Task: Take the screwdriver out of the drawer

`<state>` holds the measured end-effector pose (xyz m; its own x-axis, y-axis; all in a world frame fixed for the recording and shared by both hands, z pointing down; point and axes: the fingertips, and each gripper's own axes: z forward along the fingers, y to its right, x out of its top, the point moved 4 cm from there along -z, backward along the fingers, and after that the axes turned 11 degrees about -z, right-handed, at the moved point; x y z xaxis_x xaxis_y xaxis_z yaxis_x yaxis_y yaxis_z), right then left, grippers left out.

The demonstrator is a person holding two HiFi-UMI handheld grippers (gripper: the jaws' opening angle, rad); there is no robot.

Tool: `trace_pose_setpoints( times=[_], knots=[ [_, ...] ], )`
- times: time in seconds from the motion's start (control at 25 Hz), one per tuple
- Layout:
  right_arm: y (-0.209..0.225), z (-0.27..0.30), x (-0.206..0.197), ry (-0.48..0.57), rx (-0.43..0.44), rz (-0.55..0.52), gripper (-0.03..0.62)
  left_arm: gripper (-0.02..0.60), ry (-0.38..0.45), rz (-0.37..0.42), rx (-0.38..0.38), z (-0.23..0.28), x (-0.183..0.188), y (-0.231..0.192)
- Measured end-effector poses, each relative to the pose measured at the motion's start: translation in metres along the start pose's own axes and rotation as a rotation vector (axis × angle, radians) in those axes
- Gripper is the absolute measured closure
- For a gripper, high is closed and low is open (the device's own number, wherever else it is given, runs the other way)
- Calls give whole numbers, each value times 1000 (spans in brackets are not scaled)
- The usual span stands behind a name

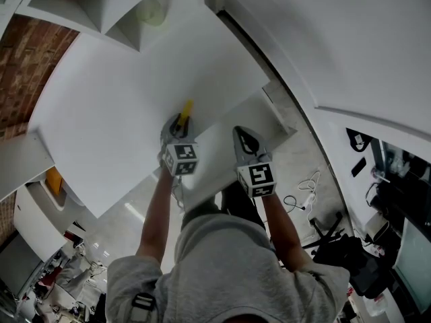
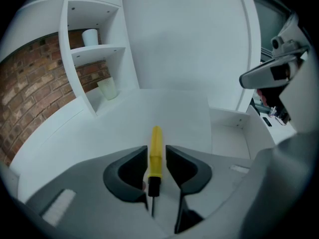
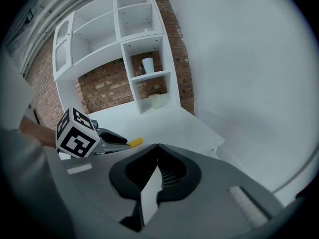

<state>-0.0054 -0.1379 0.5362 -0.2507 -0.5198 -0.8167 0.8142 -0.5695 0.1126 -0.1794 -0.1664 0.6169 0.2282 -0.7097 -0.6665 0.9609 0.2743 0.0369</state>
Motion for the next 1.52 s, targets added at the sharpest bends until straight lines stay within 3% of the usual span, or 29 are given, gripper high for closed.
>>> trace_pose_setpoints(
  times=[0.16,0.36,0.6,0.8,1.04,1.32,1.52],
  knots=[
    [-1,-3,1,3,-1,-1,591,373,25,-14,-27,-8,10,2],
    [-3,-11,1,11,0,1,591,327,48,-48,-42,-16,12,8],
    [-9,-22,2,30,-5,-8,591,327,63,-36,-39,-31,15,8],
    [-11,-30,-4,68,-46,-79,591,334,113,-112,-94,-48,16,13],
    [-29,-47,14,87,-32,-45,591,358,164,-71,-105,-78,21,12],
    [-41,-70,15,118,-100,-100,591,414,256,-10,-99,-128,34,15],
    [-53,-89,20,149,-126,-91,591,435,342,-33,-138,-163,36,24]
  ],
)
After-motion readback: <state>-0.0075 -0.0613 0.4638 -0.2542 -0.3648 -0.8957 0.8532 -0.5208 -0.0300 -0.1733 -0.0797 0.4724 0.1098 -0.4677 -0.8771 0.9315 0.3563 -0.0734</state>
